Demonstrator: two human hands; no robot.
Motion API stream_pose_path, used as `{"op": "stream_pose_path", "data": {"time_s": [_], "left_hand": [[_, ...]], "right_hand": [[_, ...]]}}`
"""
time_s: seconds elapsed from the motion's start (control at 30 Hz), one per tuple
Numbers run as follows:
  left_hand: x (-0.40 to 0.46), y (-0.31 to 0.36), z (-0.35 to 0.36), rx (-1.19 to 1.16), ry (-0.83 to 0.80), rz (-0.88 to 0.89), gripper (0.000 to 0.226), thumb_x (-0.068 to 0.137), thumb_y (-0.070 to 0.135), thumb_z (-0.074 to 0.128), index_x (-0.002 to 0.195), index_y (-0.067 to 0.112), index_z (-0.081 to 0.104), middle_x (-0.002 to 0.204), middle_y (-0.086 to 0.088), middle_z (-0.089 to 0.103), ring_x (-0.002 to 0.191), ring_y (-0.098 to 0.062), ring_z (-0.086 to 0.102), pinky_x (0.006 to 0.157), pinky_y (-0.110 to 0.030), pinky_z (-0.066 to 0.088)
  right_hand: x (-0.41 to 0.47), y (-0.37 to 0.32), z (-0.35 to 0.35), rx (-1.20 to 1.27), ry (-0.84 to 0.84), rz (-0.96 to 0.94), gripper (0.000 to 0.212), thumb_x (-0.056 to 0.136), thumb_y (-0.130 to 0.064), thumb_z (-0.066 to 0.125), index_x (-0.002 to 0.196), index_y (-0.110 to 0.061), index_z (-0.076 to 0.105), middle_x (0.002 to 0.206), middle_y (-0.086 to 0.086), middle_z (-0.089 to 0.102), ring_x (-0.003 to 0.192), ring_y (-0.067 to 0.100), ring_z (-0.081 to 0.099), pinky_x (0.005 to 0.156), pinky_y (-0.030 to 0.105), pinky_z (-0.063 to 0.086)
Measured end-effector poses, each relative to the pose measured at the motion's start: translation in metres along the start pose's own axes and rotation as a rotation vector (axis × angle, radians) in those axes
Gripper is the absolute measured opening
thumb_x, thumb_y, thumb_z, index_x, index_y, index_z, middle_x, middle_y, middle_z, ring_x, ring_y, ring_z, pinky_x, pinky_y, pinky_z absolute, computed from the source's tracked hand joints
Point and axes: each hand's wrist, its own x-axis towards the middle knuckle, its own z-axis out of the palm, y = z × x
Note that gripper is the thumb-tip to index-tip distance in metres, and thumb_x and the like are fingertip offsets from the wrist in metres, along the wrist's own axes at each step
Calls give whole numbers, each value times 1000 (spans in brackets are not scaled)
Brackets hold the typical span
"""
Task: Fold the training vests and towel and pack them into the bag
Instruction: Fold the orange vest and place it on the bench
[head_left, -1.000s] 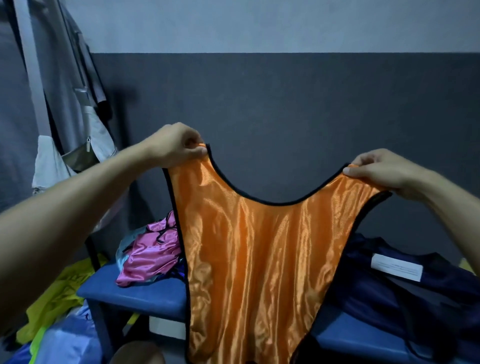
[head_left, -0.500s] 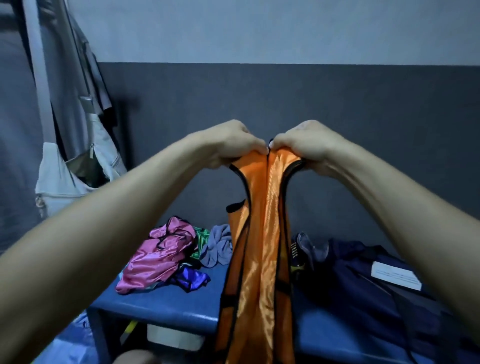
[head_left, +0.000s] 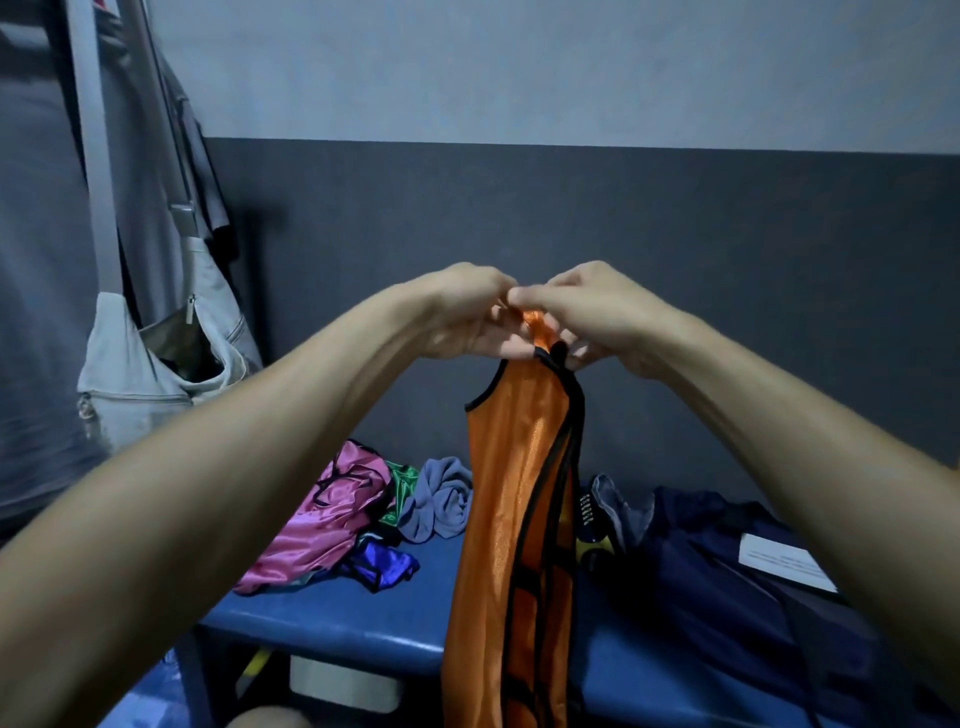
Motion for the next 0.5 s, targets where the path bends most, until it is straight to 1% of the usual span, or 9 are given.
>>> {"op": "stream_pose_path", "data": {"time_s": [0.03, 0.1, 0.2, 0.23, 0.3, 0.33, 0.37, 0.43, 0.5], "left_hand": [[0, -1, 0, -44, -11, -2, 27, 103, -1, 36, 107, -11, 60, 86, -19, 71, 68, -22, 75, 57, -27, 60], [0, -4, 2, -107, -28, 2, 25, 101, -6, 38, 116, -18, 55, 96, -23, 68, 74, -27, 75, 61, -31, 61], [0, -10, 5, -172, -73, 10, 27, 101, -9, 36, 117, -18, 56, 95, -22, 70, 79, -28, 75, 66, -33, 62], [-1, -11, 5, -187, -94, 14, 28, 100, -10, 34, 114, -17, 58, 94, -21, 71, 80, -28, 75, 67, -33, 62], [-3, -15, 7, -192, -136, 23, 29, 99, -12, 32, 103, -11, 62, 92, -19, 72, 79, -25, 75, 68, -31, 62], [-4, -18, 8, -187, -141, 38, 30, 99, -13, 33, 98, -7, 62, 90, -17, 74, 78, -24, 75, 68, -30, 63], [-4, -22, 8, -185, -139, 58, 30, 99, -15, 35, 95, -5, 63, 89, -16, 75, 78, -24, 76, 69, -29, 63], [-2, -31, 11, -216, -136, 113, 25, 98, -15, 41, 97, -3, 62, 93, -18, 75, 84, -26, 76, 75, -31, 64], [-1, -41, 15, -285, -93, 173, 17, 97, -15, 50, 100, 1, 57, 89, -18, 74, 82, -27, 76, 75, -34, 64]], "right_hand": [[-1, 3, 0, -61, -15, -11, 43, 86, -43, 75, 101, -3, 73, 78, 4, 67, 65, 15, 60, 53, 27, 52], [0, 10, 2, -140, 16, -47, 43, 77, -38, 82, 101, -5, 72, 75, 2, 64, 66, 15, 60, 57, 32, 51], [3, 19, 3, -169, 71, -98, 27, 73, -27, 82, 95, -13, 72, 65, -4, 61, 61, 12, 58, 60, 34, 47], [3, 21, 2, -178, 61, -107, 24, 74, -25, 81, 95, -16, 72, 65, -5, 61, 62, 12, 58, 60, 34, 47], [4, 25, -2, -175, 29, -127, 17, 80, -25, 78, 96, -19, 73, 68, -4, 64, 65, 13, 61, 63, 35, 48], [3, 27, -4, -175, 22, -148, 15, 85, -29, 78, 95, -20, 74, 69, -4, 66, 66, 12, 62, 63, 34, 48], [3, 29, -5, -191, 25, -179, 17, 88, -35, 77, 95, -20, 75, 69, -3, 66, 65, 10, 61, 63, 33, 47], [2, 34, -7, -254, 44, -243, 22, 91, -42, 74, 92, -20, 76, 69, 3, 67, 63, 9, 56, 60, 32, 43], [1, 38, -9, -263, 40, -286, 16, 93, -34, 68, 91, -20, 77, 70, 6, 68, 61, 9, 54, 61, 34, 43]]}}
